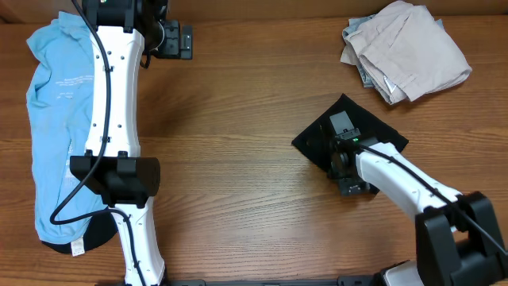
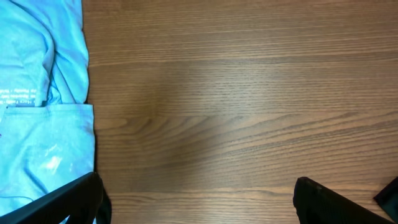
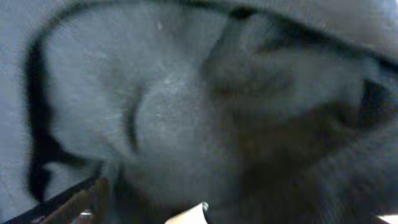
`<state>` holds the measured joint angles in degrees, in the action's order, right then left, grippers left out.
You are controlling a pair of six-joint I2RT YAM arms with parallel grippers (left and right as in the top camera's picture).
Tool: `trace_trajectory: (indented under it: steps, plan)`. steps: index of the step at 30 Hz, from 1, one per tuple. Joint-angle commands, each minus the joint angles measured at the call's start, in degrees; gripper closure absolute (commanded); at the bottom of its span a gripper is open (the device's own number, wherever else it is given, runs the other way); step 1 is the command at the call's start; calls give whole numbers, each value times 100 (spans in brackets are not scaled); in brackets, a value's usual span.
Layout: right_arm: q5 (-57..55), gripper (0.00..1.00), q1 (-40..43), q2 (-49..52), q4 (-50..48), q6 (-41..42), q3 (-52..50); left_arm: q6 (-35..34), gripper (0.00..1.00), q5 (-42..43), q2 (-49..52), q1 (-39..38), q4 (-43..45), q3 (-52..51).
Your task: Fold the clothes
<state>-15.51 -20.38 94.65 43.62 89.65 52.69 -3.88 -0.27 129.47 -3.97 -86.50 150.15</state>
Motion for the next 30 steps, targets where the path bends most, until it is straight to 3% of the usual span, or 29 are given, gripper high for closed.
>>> trace_trajectory:
  steps: [1, 4, 7, 9, 15, 17, 18, 20, 28, 30]
  plan:
    - [76, 9, -9, 149, -9, -520, -114, 131, 0, -31, 55, 63, -2, 31]
    - [177, 15, 17, 149, 2, -1163, -114, 127, 0, -28, 55, 63, -22, 31]
    - [629, 32, 289, 149, 249, -2103, -114, 127, 0, -28, 55, 61, -28, 31]
    - [761, 34, 564, 149, 433, -2430, -114, 107, 0, -24, 55, 57, -44, 31]
    - [745, 33, 1805, 149, 540, -3635, -114, 105, 0, -13, 55, 57, -46, 31]
    - [811, 25, 2264, 149, 466, -3954, -94, 105, 0, -13, 55, 57, -68, 31]
    - [1187, 9, 2667, 149, 599, -4422, 72, 105, 0, -13, 55, 57, -103, 31]
    - [1635, 5, 2955, 146, 927, -4673, 330, 107, 0, -13, 55, 57, -138, 31]
    - [2173, 2, 3112, 136, 2280, -5038, 1145, 107, 0, -13, 55, 57, -223, 31]
    - [2201, 10, 3010, 138, 2275, -5060, 1088, 107, 0, -13, 55, 57, -221, 31]
